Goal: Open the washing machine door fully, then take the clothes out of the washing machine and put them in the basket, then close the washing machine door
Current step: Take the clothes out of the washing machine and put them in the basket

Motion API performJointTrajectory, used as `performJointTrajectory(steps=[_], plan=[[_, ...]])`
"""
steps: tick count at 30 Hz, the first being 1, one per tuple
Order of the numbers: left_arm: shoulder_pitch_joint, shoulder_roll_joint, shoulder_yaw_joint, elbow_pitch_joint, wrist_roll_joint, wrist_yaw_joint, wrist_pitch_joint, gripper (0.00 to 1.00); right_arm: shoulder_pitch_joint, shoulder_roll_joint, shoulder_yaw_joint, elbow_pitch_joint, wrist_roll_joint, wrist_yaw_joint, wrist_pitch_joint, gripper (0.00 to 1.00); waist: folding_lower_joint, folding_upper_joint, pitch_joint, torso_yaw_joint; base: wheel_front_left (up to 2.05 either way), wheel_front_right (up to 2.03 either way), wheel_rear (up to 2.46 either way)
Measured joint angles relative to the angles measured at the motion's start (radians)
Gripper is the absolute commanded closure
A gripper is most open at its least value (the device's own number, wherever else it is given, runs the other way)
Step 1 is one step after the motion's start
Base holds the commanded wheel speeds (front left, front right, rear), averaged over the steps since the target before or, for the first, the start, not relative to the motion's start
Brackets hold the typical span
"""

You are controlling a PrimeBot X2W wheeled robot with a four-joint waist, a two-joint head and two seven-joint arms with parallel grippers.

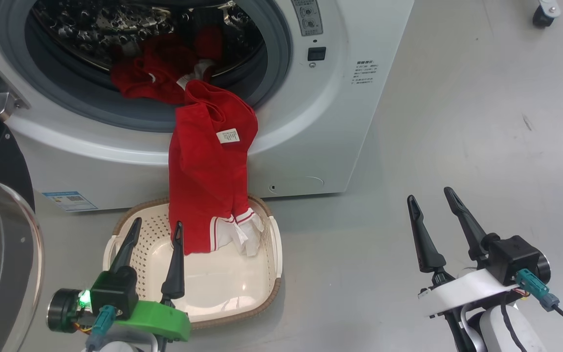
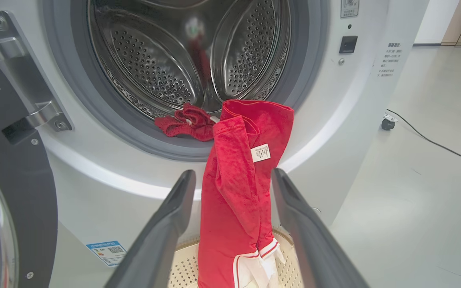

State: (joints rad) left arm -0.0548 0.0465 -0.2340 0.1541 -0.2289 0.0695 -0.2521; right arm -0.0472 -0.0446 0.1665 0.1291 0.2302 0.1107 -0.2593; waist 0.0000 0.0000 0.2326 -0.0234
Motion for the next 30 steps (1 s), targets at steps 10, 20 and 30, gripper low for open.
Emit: performJointTrajectory(steps=[10, 20, 30], plan=[[-0.126, 0.000, -0.032, 0.073, -0.034, -0.045, 0.046, 0.00, -0.023, 0.000, 0.017, -0.027, -0.002, 0.000, 0.000, 0.00, 0.0000, 0.0000, 0.079, -0.007, 0.00, 0.00, 0.00], [-0.318, -0.002, -0.017, 0.256, -0.102, -0.086, 0.148, 0.00, -0.111, -0.001, 0.044, -0.047, 0.003, 0.001, 0.000, 0.00, 0.0000, 0.0000, 0.184, -0.050, 0.00, 0.00, 0.00], [-0.500, 0.033, 0.042, 0.394, -0.121, -0.099, 0.253, 0.00, -0.166, -0.001, 0.063, -0.052, 0.027, 0.001, 0.000, 0.00, 0.0000, 0.0000, 0.270, -0.128, 0.00, 0.00, 0.00]])
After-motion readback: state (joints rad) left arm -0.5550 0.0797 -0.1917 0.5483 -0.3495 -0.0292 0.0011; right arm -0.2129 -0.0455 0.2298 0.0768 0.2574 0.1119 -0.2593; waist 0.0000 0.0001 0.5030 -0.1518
